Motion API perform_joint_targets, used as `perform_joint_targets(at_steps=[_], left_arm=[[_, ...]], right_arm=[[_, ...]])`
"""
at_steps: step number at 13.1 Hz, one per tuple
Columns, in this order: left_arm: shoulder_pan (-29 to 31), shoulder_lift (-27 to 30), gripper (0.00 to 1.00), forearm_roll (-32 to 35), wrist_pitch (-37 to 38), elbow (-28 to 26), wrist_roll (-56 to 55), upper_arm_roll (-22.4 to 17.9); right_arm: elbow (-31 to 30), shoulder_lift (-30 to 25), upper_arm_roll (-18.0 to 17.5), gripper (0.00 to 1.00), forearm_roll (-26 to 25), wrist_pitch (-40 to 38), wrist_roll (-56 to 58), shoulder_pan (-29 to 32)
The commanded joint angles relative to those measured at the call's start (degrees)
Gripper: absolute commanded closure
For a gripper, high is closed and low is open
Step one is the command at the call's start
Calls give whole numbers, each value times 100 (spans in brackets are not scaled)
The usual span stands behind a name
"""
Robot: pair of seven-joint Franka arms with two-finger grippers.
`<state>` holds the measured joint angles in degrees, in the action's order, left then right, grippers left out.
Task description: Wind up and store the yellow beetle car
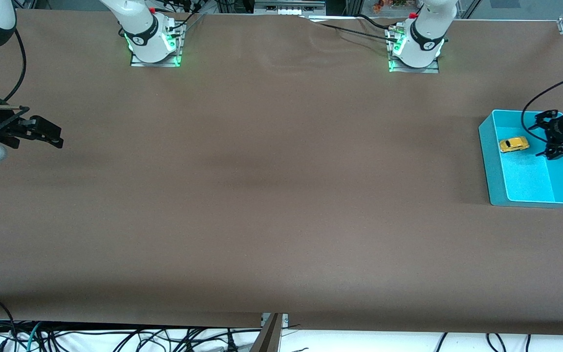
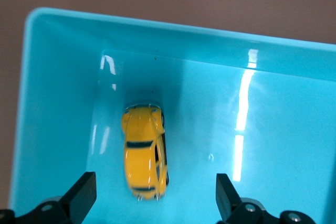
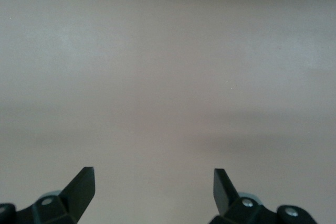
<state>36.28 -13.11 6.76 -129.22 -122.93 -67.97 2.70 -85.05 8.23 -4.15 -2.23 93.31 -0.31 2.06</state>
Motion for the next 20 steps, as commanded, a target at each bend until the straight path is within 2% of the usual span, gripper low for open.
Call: perform_joint_targets(at_steps=[1, 4, 5, 7, 10, 12, 16, 17, 18, 20], left_arm=[[46, 107, 0, 62, 1552, 1197, 74, 467], [55, 133, 0, -70, 2539, 2147, 82, 1186], [37, 116, 0, -105, 2847, 2638, 74, 1354], [-59, 72, 0, -62, 3052, 3395, 91, 1880], [-68, 115, 0, -79, 3069, 3618, 90, 2558], [-42, 159, 0, -341, 3148, 3732, 947, 2665], [-33, 607, 0, -578, 3438, 3706, 3057, 2595], [-172, 773, 0, -693, 3447, 3662, 3532, 2342], [-635, 844, 0, -711, 3473, 3601, 3780, 2044], [-1592, 1011, 0, -729, 3605, 3566, 4141, 1166]], right_arm=[[-3, -32, -15, 0, -32, -41, -39, -4], [-3, -32, -15, 0, -32, -41, -39, -4], [-3, -32, -15, 0, -32, -41, -39, -13], [-3, -32, -15, 0, -32, -50, -39, -13], [-3, -32, -15, 0, -32, -50, -39, -13], [-3, -32, -15, 0, -32, -50, -39, -13], [-3, -32, -15, 0, -32, -50, -39, -13], [-3, -32, -15, 0, -32, -50, -39, -13], [-3, -32, -15, 0, -32, -50, -39, -13], [-3, -32, -15, 0, -23, -50, -39, -13]])
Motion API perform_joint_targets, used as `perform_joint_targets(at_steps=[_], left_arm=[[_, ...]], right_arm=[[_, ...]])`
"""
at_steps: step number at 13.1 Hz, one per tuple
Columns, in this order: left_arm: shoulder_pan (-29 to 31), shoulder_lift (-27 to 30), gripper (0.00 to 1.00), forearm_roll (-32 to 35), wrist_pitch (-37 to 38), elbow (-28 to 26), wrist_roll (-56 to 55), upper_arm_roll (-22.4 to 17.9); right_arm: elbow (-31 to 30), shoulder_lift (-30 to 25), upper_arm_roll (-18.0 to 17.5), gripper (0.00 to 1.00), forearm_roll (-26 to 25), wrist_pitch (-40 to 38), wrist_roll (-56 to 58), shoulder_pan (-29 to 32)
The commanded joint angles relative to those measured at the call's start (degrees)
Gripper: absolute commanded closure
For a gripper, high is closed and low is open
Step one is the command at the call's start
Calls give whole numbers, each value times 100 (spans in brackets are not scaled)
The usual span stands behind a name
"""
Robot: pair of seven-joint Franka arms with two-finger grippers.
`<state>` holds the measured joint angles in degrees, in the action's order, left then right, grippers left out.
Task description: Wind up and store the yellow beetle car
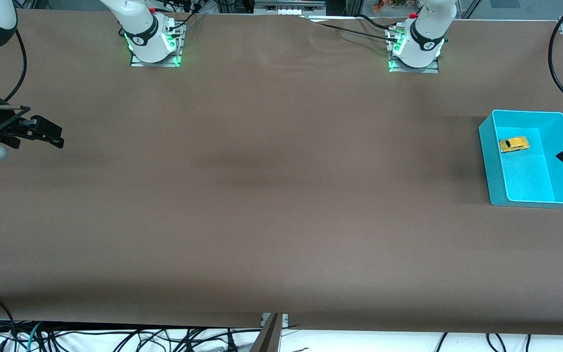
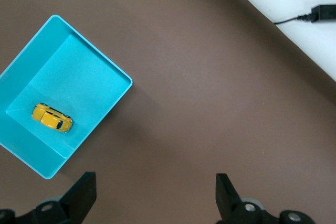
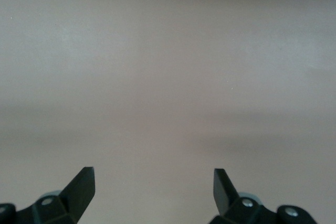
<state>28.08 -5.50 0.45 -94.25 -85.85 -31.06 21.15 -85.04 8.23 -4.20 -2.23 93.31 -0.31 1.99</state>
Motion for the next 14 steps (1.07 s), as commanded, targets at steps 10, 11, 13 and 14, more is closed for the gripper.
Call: perform_joint_targets(at_steps=[10, 11, 13, 14], left_arm=[[-2975, 981, 0, -168, 372, -819, 1223, -2256], [-2958, 972, 0, -185, 459, -767, 1529, -2282], [-2897, 955, 0, -256, 477, -740, 1629, -2300], [-2888, 928, 0, -247, 495, -679, 1647, -2300]], right_arm=[[-3, -32, -11, 0, -23, -49, -39, -5], [-3, -32, -11, 0, -23, -41, -39, 3], [-3, -32, -19, 0, -67, -32, -57, -14], [-3, -32, -19, 0, -58, -23, -57, -14]])
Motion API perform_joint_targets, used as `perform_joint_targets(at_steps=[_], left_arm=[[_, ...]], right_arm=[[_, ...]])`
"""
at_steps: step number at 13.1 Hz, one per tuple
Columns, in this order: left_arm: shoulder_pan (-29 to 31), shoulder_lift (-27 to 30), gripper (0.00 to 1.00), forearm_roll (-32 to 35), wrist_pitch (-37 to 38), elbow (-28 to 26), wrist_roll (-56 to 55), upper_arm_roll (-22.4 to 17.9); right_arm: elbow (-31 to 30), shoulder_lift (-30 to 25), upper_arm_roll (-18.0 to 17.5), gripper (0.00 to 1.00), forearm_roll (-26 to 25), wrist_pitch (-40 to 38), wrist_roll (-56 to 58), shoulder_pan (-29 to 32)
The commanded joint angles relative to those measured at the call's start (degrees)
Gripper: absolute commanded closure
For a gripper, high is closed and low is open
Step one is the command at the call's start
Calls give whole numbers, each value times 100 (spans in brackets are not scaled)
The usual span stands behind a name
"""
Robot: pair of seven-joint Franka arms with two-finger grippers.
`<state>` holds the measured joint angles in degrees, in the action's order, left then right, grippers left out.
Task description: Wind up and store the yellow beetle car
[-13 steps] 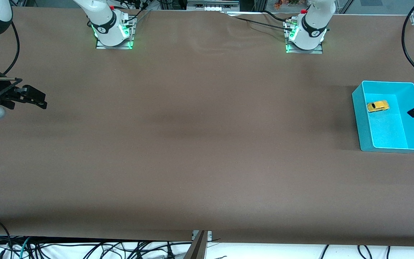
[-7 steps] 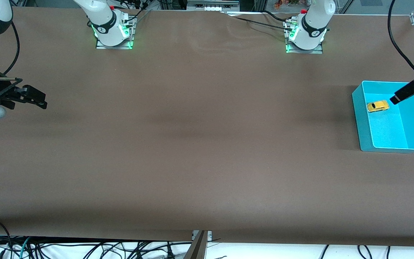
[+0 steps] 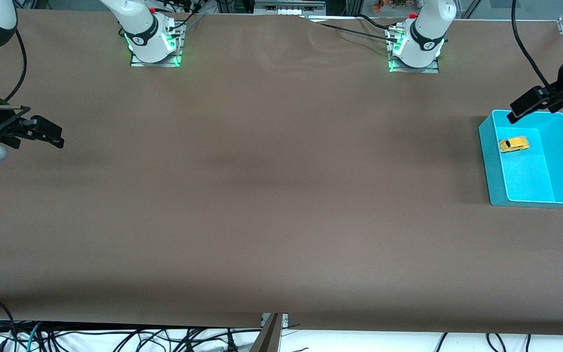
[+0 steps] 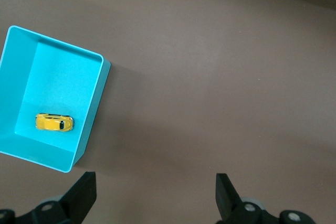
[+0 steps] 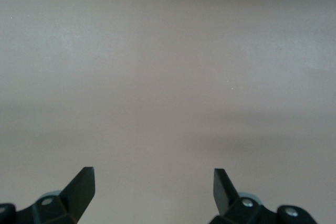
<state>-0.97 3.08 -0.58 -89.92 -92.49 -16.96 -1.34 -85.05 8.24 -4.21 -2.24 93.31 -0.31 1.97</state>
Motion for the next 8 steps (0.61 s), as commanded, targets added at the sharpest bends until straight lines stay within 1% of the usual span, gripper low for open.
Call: perform_joint_targets(at_steps=[1, 5, 8], left_arm=[[10, 17, 0, -92, 89, 11, 211, -42], [10, -36, 0, -39, 343, 55, 632, -42], [27, -115, 0, -39, 353, 144, 641, -24]], right_arm=[[-3, -33, -18, 0, -66, -23, -57, -13], [-3, -24, -18, 0, -67, -32, -65, -4], [-3, -24, -18, 0, -67, -32, -65, -4]])
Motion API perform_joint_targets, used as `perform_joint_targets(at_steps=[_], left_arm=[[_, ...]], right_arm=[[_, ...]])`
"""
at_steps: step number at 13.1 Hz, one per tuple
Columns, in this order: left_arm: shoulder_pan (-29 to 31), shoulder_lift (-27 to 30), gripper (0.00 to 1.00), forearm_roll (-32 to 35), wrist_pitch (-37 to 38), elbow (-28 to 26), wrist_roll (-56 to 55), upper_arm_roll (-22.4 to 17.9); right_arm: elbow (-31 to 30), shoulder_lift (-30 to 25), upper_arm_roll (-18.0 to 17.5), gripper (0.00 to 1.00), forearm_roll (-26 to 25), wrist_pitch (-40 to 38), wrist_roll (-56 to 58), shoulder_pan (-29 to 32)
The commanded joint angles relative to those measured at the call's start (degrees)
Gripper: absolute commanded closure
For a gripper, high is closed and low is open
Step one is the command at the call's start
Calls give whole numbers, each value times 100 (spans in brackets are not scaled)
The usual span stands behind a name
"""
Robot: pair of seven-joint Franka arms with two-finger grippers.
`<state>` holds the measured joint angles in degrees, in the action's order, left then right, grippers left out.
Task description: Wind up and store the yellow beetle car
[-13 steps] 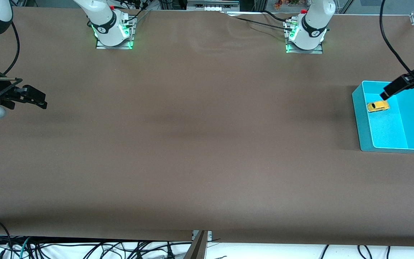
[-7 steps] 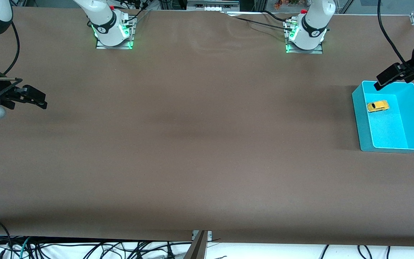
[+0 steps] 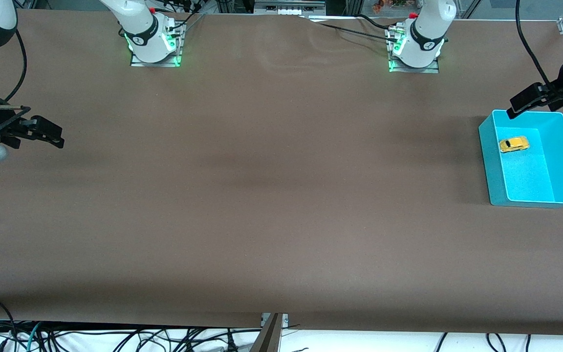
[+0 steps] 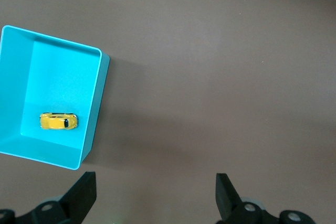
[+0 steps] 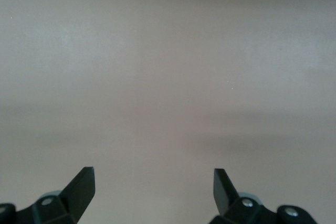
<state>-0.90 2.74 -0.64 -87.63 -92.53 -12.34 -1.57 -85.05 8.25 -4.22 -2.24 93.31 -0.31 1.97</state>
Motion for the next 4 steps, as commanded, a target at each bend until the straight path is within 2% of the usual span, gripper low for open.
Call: perform_joint_targets(at_steps=[1, 4], left_arm=[[20, -124, 0, -41, 132, 174, 179, 8], [11, -404, 0, -68, 413, 568, 179, 61]], right_arm=[[-3, -25, -18, 0, -66, -32, -65, -4], [-3, -25, -18, 0, -66, -41, -57, -4]])
